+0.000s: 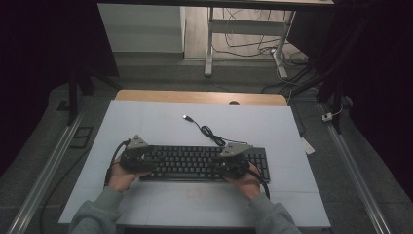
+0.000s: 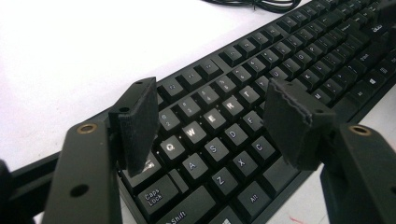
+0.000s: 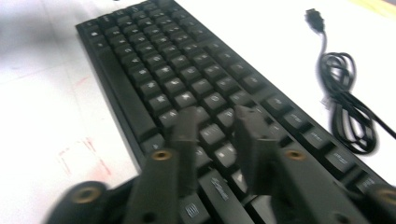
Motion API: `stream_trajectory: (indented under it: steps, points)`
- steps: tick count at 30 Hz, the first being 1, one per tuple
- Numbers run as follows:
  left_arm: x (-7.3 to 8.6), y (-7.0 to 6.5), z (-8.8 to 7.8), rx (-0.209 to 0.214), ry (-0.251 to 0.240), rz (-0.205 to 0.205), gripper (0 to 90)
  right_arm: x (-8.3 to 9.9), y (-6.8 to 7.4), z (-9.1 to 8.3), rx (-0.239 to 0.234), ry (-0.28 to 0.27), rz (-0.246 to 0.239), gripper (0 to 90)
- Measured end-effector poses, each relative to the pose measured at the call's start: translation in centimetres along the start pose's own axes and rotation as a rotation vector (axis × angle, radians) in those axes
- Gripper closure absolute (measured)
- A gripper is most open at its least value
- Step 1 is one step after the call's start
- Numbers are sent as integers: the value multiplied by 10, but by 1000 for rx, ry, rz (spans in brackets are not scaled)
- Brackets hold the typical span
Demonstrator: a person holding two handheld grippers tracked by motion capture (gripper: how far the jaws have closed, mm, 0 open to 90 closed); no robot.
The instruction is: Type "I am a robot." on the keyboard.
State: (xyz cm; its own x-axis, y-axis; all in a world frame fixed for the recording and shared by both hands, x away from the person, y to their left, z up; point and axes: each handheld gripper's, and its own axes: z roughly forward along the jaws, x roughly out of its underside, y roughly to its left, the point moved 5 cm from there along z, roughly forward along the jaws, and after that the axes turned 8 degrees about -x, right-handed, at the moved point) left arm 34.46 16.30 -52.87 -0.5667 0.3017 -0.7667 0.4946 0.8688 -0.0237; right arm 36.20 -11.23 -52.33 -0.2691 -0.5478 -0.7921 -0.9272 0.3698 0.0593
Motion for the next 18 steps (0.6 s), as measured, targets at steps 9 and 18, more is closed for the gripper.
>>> stream_trajectory:
  steps: [9,18]
  points:
    - [0,-1,1,0,1,3,354,-3,6,25,-39,59,-1,895]
    - [0,-1,1,-1,2,4,353,-3,10,36,-42,95,-16,895]
